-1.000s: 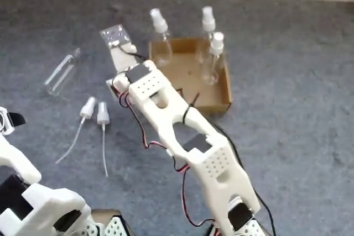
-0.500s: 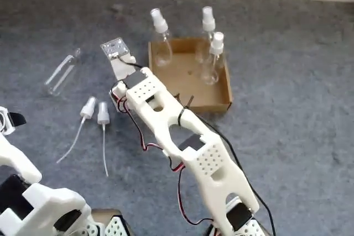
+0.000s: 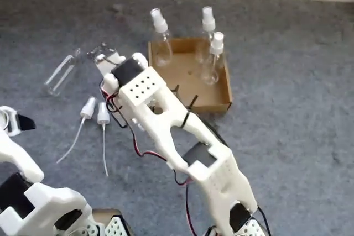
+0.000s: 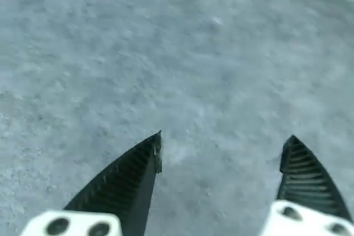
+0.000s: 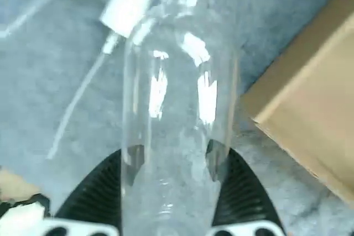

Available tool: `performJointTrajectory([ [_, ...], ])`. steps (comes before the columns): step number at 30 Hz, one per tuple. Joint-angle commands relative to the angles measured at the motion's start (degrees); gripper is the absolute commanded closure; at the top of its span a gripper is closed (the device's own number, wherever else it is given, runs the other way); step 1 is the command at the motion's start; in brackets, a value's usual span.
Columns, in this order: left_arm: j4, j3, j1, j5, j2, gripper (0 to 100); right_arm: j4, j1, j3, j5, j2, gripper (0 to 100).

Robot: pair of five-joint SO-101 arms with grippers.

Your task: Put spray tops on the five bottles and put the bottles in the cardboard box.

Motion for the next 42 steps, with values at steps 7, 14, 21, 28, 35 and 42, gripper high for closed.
performJointTrajectory([
  [7,23.3,-14.0,11.0,-1.2,-0.7,69,1.3,3.1,24.8,4.1,-33.5,99.5],
  [14,26.1,-13.9,26.5,4.9,-0.7,70,-1.4,27.6,51.7,18.9,-58.9,99.5],
  [21,20.0,-13.6,40.7,13.7,0.1,77,-18.0,56.3,80.8,35.3,-77.8,99.4],
  [28,10.4,-10.1,42.0,16.5,5.7,78,-39.2,72.7,97.7,38.9,-74.2,99.4],
  [35,5.4,-10.1,43.2,18.7,13.3,78,-45.9,75.5,90.3,38.5,-52.0,99.4],
  [42,5.3,-9.5,45.8,18.9,16.5,85,-46.0,78.7,78.8,38.5,-34.9,99.4],
])
